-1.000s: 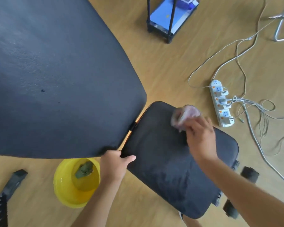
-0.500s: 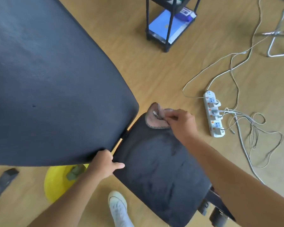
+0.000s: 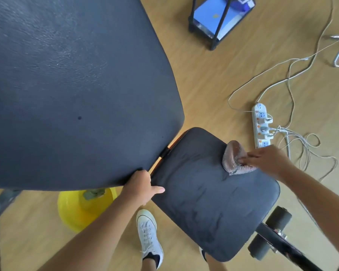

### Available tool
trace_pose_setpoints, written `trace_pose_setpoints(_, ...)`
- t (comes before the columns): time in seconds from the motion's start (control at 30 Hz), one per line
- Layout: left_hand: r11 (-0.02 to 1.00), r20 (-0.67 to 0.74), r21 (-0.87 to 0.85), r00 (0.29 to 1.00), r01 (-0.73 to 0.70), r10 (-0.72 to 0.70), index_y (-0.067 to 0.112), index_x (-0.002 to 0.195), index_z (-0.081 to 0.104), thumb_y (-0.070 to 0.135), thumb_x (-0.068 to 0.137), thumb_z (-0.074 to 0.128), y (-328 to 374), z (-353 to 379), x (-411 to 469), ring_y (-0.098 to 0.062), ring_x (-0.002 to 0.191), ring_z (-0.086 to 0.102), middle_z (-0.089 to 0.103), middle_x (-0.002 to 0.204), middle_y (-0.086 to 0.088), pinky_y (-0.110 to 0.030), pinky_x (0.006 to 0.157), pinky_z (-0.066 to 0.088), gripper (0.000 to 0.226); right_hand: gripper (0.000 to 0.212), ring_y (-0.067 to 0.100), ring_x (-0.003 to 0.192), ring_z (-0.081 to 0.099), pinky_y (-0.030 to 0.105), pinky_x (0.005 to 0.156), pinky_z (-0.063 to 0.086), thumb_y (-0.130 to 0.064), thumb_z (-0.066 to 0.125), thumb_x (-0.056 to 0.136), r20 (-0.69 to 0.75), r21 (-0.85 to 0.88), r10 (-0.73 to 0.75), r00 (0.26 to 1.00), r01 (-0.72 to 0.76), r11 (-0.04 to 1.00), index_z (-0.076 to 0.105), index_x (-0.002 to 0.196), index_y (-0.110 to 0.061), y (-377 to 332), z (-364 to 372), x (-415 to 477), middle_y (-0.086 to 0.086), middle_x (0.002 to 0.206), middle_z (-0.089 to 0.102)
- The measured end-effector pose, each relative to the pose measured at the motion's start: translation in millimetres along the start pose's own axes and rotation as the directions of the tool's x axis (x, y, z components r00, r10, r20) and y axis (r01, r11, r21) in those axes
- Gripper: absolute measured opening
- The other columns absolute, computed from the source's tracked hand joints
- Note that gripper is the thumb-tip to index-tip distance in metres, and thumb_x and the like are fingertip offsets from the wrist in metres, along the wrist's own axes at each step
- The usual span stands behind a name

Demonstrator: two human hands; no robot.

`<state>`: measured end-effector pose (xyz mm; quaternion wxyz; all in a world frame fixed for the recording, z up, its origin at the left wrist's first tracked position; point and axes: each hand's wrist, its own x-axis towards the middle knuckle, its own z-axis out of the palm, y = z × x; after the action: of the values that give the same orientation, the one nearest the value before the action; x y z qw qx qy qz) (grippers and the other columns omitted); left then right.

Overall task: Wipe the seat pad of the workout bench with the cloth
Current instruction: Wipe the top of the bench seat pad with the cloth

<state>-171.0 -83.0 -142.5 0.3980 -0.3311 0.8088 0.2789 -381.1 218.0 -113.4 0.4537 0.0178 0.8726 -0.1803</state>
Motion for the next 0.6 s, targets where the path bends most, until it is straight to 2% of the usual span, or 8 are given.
trace_pose_setpoints(0.07, 1.000, 0.009, 0.003, 1.000, -0.002, 0.002, -0.014, 0.107, 0.064, 0.049, 0.078, 0.079, -0.5, 0.2, -0.1, -0.028, 0.060, 0.059, 0.072, 0.080, -0.020, -0.026, 0.053, 0.041, 0.071, 0.017, 0.016, 0.060, 0.051, 0.028, 0.054, 0.036, -0.053, 0.087, 0.073, -0.091, 0.087, -0.097, 0.991, 0.105, 0.991, 0.078, 0.066, -0.040, -34.3, 13.7, 10.6, 0.004, 0.063, 0.063)
trace_pose_setpoints(0.13, 0.999, 0.027, 0.032, 1.000, -0.005, 0.004, -0.006, 0.099, 0.066, 0.053, 0.078, 0.078, 0.3, -0.2, -0.2, -0.029, 0.062, 0.067, 0.067, 0.073, -0.010, -0.028, 0.049, 0.044, 0.063, 0.011, 0.008, 0.056, 0.049, 0.020, 0.050, 0.036, -0.036, 0.088, 0.078, -0.126, 0.151, -0.177, 0.976, 0.195, 0.969, 0.082, 0.083, -0.029, -77.4, 37.3, 40.5, 0.006, 0.063, 0.064)
trace_pose_setpoints(0.2, 0.998, 0.030, 0.065, 1.000, 0.003, -0.004, 0.003, 0.082, 0.061, 0.055, 0.078, 0.077, 0.0, 0.5, 0.5, -0.028, 0.059, 0.071, 0.068, 0.068, -0.008, -0.033, 0.047, 0.052, 0.055, 0.016, 0.004, 0.042, 0.036, 0.014, 0.039, 0.024, -0.033, 0.089, 0.078, -0.132, 0.132, -0.268, 0.954, 0.285, 0.949, 0.080, 0.080, -0.020, -120.3, 56.4, 59.6, 0.000, 0.052, 0.047)
trace_pose_setpoints(0.3, 0.996, 0.028, 0.085, 1.000, -0.002, -0.001, 0.006, 0.063, 0.049, 0.055, 0.076, 0.078, -0.3, 3.4, 4.6, -0.032, 0.059, 0.074, 0.067, 0.058, -0.014, -0.035, 0.048, 0.051, 0.058, 0.024, 0.011, 0.050, 0.033, 0.019, 0.040, 0.023, -0.035, 0.087, 0.079, -0.065, 0.021, -0.334, 0.940, 0.336, 0.942, 0.073, 0.066, -0.022, -130.5, 55.5, 60.5, -0.003, 0.048, 0.037)
trace_pose_setpoints(0.37, 0.996, 0.022, 0.087, 1.000, -0.011, 0.009, 0.007, 0.058, 0.048, 0.054, 0.077, 0.078, -0.4, 1.8, 4.7, -0.029, 0.055, 0.074, 0.067, 0.056, -0.013, -0.031, 0.045, 0.045, 0.059, 0.029, 0.007, 0.048, 0.040, 0.014, 0.042, 0.029, -0.036, 0.085, 0.080, -0.048, 0.051, -0.302, 0.952, 0.305, 0.951, 0.069, 0.057, -0.041, -97.2, 37.8, 45.7, -0.007, 0.043, 0.044)
trace_pose_setpoints(0.43, 0.995, 0.030, 0.099, 0.999, -0.030, 0.028, 0.010, 0.055, 0.045, 0.053, 0.080, 0.076, 0.3, 0.9, 1.0, -0.020, 0.052, 0.073, 0.064, 0.051, -0.007, -0.026, 0.042, 0.038, 0.058, 0.038, 0.008, 0.051, 0.039, 0.019, 0.046, 0.027, -0.043, 0.085, 0.079, -0.072, 0.050, -0.200, 0.977, 0.204, 0.978, 0.066, 0.046, -0.039, -43.1, 19.3, 23.3, -0.007, 0.047, 0.043)
trace_pose_setpoints(0.5, 0.992, 0.035, 0.121, 0.999, -0.036, 0.032, 0.011, 0.054, 0.045, 0.051, 0.083, 0.074, 1.1, 1.9, -1.5, -0.011, 0.044, 0.068, 0.064, 0.049, -0.004, -0.023, 0.041, 0.034, 0.057, 0.018, 0.013, 0.054, 0.041, 0.024, 0.049, 0.029, -0.045, 0.087, 0.075, -0.091, 0.089, -0.061, 0.994, 0.069, 0.994, 0.078, 0.067, -0.032, 16.7, 3.5, 3.7, -0.001, 0.056, 0.050)
trace_pose_setpoints(0.6, 0.992, 0.075, 0.113, 0.996, -0.058, 0.050, 0.006, 0.059, 0.048, 0.052, 0.083, 0.072, -1.1, 5.1, -0.4, -0.006, 0.039, 0.066, 0.070, 0.054, -0.013, -0.025, 0.042, 0.038, 0.057, 0.032, 0.004, 0.054, 0.045, 0.015, 0.049, 0.033, -0.032, 0.091, 0.074, -0.082, 0.062, 0.069, 0.994, -0.064, 0.996, 0.083, 0.097, -0.012, 67.1, 0.3, -17.6, -0.014, 0.054, 0.059)
